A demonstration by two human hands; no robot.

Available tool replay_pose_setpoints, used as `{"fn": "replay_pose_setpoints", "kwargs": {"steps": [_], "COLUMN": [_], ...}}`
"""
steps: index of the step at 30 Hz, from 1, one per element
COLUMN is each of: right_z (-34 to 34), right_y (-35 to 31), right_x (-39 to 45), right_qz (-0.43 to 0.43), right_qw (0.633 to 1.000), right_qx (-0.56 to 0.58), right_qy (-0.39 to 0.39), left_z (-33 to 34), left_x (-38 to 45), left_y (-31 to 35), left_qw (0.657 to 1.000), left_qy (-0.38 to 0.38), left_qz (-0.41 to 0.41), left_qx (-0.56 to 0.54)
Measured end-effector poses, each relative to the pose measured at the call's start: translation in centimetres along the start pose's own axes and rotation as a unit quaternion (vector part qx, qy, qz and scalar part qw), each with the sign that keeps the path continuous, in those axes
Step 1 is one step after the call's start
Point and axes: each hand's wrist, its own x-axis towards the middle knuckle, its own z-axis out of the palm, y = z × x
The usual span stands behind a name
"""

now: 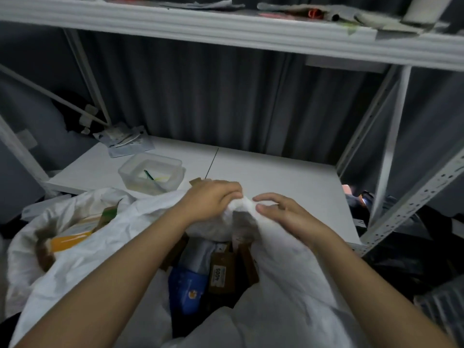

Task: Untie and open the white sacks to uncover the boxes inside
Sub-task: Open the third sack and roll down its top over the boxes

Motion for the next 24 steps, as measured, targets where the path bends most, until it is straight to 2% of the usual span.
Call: {"fn": "replay_pose_setpoints", "kwargs": {"steps": [2, 3, 5, 7, 8, 9, 11, 12, 13, 14, 16, 17, 18, 20, 22, 24], "right_z": [-0.1, -0.1, 0.0, -0.1, -0.4, -0.6, -0.8, -0.6, -0.5, -0.4, -0.6, -1.0, -1.4, -2.0, -2.0, -1.5], "right_y": [0.5, 0.7, 0.4, 0.1, 0.2, 0.4, 0.9, 1.0, 1.0, 0.5, -0.4, -0.4, -0.2, 0.4, 0.3, -1.4], "right_x": [-0.1, -0.1, -0.2, -0.7, -1.0, -1.2, -1.4, -1.2, -0.9, -0.7, -0.5, -0.5, -0.7, -1.3, -1.5, -0.9], "right_qz": [-0.057, -0.062, -0.028, -0.003, -0.015, -0.034, -0.083, -0.106, -0.111, -0.097, -0.045, -0.030, -0.020, -0.013, -0.023, -0.048], "right_qw": [0.981, 0.976, 0.994, 0.994, 0.996, 0.996, 0.963, 0.948, 0.947, 0.958, 0.975, 0.976, 0.981, 0.990, 0.983, 0.968], "right_qx": [-0.162, -0.173, -0.037, 0.087, 0.064, -0.011, -0.184, -0.204, -0.175, -0.099, 0.080, 0.130, 0.128, 0.047, 0.002, 0.018], "right_qy": [0.091, 0.116, 0.101, 0.063, 0.063, 0.084, 0.178, 0.219, 0.244, 0.251, 0.203, 0.171, 0.145, 0.129, 0.181, 0.247], "left_z": [-0.4, -0.4, 0.7, 1.9, 2.0, 1.9, 1.6, 1.6, 1.8, 2.2, 2.5, 2.3, 2.0, 1.2, 0.7, 0.2], "left_x": [0.7, 0.8, 1.2, 1.5, 1.8, 2.3, 3.2, 3.3, 3.4, 3.5, 3.8, 4.1, 4.5, 5.5, 6.9, 8.6], "left_y": [-1.7, -1.7, -0.4, 1.1, 0.9, 0.0, -1.4, -1.3, -0.8, -0.1, 1.4, 1.4, 1.0, -0.4, -1.3, -0.8], "left_qw": [0.996, 0.996, 1.000, 0.997, 0.997, 0.999, 0.999, 0.999, 0.999, 0.998, 0.995, 0.995, 0.996, 0.998, 0.998, 0.997], "left_qy": [0.027, 0.024, 0.001, -0.023, -0.016, 0.001, 0.038, 0.035, 0.018, 0.005, -0.010, -0.007, 0.005, 0.032, 0.057, 0.075], "left_qz": [-0.076, -0.077, -0.001, 0.074, 0.070, 0.042, -0.010, -0.009, 0.003, 0.027, 0.066, 0.067, 0.057, 0.020, -0.002, -0.026], "left_qx": [-0.042, -0.037, 0.002, 0.010, 0.002, -0.016, -0.037, -0.034, -0.037, -0.050, -0.076, -0.078, -0.073, -0.052, -0.008, 0.025]}}
